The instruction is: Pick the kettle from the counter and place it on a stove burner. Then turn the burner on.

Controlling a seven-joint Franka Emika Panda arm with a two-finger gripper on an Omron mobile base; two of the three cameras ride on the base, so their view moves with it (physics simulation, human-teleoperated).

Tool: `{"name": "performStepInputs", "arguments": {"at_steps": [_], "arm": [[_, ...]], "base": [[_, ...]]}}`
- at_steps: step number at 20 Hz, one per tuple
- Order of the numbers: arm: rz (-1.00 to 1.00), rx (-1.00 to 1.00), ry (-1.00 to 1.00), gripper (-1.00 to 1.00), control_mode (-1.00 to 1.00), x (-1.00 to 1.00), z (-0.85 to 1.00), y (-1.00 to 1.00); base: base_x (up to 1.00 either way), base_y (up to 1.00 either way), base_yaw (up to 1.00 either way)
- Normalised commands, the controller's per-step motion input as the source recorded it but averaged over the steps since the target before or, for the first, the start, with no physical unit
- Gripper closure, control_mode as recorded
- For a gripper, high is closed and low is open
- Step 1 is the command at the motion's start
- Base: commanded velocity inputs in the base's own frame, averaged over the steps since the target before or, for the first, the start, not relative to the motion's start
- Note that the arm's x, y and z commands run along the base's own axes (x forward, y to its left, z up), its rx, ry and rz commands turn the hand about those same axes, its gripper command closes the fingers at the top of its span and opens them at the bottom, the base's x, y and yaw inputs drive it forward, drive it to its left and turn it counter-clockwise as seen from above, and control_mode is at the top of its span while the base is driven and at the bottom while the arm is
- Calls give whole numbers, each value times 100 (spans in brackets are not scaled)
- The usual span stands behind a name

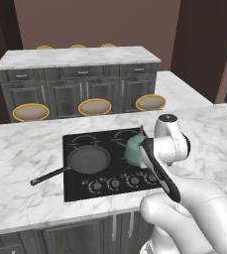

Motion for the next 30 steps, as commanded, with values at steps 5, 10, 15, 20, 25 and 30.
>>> {"name": "performStepInputs", "arguments": {"at_steps": [5,10,15,20,25,30], "arm": [[8,0,0,-100,-100,0,-33,0],[6,0,0,-100,-100,2,-37,-3],[5,0,0,-100,-100,14,-33,-6],[1,1,2,-100,-100,27,-23,-10],[0,6,5,-100,-100,25,-29,-3],[0,10,5,-100,-100,27,-27,0]], "base": [[0,0,0],[0,0,0],[0,0,0],[0,0,0],[0,0,0],[0,0,0]]}}
